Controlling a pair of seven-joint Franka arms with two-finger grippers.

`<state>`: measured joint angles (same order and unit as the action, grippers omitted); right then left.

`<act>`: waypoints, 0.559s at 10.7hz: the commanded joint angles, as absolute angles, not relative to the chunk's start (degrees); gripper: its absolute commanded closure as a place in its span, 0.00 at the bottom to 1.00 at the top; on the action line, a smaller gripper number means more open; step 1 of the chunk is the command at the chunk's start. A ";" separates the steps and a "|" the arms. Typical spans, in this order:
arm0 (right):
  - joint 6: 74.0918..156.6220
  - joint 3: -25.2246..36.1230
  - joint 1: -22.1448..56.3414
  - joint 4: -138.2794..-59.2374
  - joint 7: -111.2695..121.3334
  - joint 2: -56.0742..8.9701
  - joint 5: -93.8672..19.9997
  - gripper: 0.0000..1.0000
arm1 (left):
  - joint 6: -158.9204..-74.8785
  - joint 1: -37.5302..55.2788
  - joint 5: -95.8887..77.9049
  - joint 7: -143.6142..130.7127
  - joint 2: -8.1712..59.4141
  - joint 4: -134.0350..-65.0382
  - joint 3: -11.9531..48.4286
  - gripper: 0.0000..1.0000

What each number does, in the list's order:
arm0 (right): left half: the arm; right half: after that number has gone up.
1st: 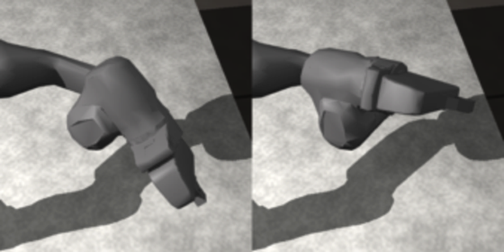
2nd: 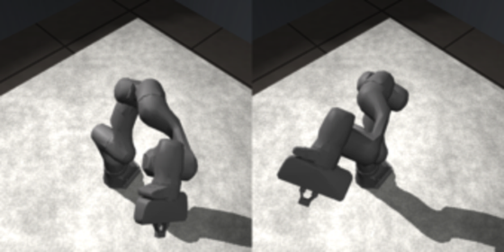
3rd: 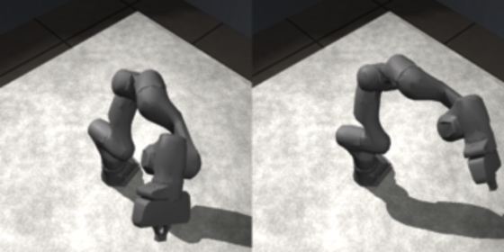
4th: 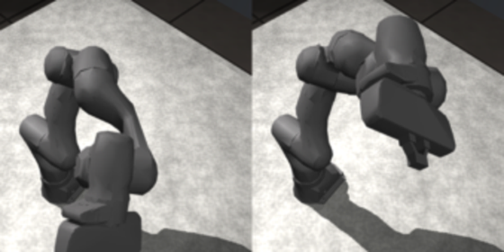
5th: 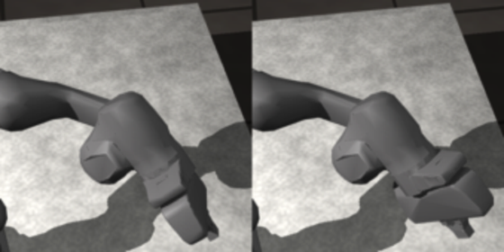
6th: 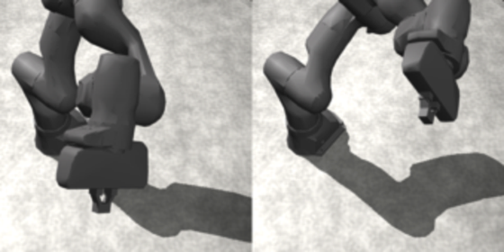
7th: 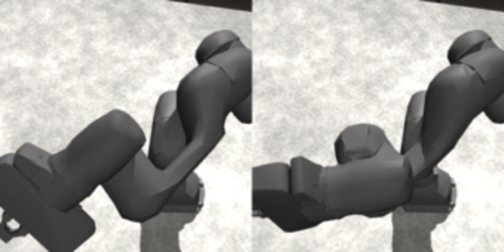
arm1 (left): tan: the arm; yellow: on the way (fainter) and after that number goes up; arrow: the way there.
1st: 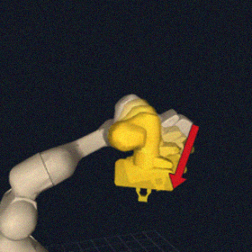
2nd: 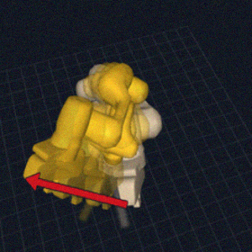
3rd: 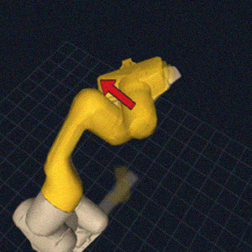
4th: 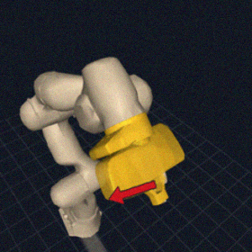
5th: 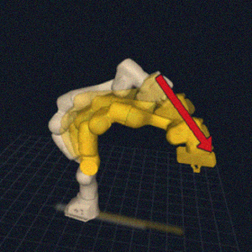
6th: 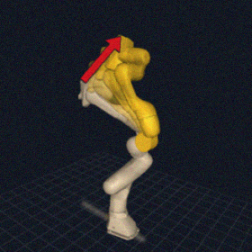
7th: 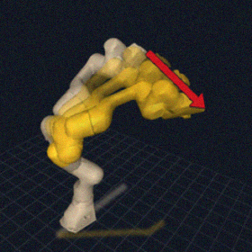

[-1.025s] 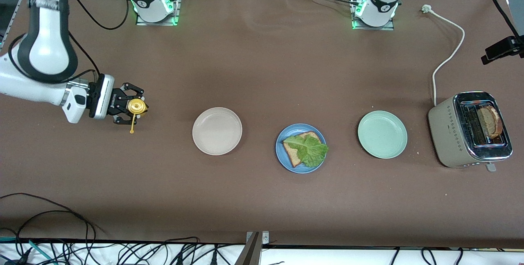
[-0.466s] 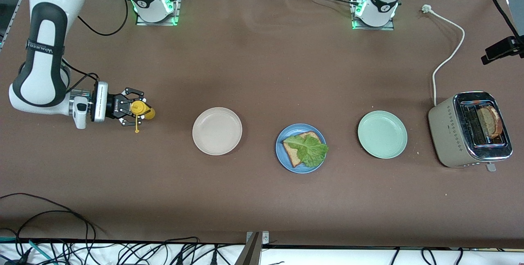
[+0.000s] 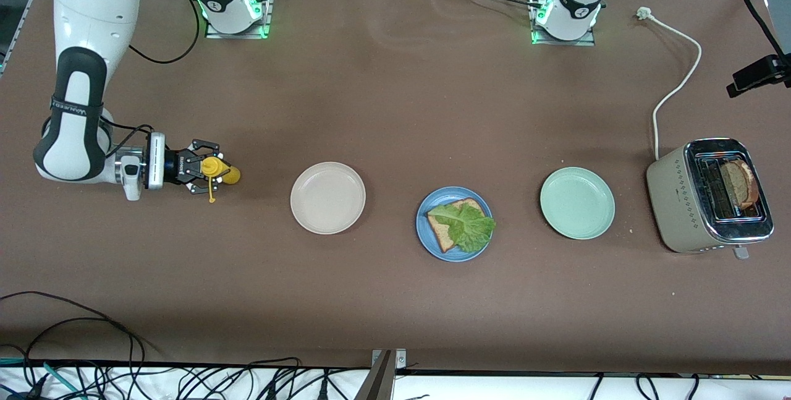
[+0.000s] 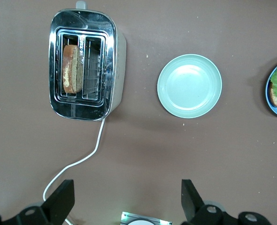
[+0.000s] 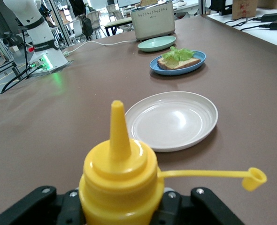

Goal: Make sandwich in blue plate with both arms
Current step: 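Open the right gripper and draw it back from the bottle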

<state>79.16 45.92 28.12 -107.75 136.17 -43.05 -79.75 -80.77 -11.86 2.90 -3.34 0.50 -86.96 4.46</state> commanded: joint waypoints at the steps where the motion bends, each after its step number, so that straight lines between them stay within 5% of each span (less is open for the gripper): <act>1: 76.90 40.44 21.46 -102.58 139.04 -46.31 -80.42 1.00 | -79.89 -12.30 1.58 -2.90 0.53 -86.22 4.57 0.00; 4: 76.90 39.90 21.09 -102.48 138.87 -46.41 -80.24 1.00 | -79.89 -12.30 1.67 -2.90 0.53 -86.22 4.57 0.00; 6: 76.90 39.82 21.09 -102.48 138.43 -46.58 -80.33 0.45 | -79.89 -12.30 1.67 -2.99 0.53 -86.22 4.57 0.00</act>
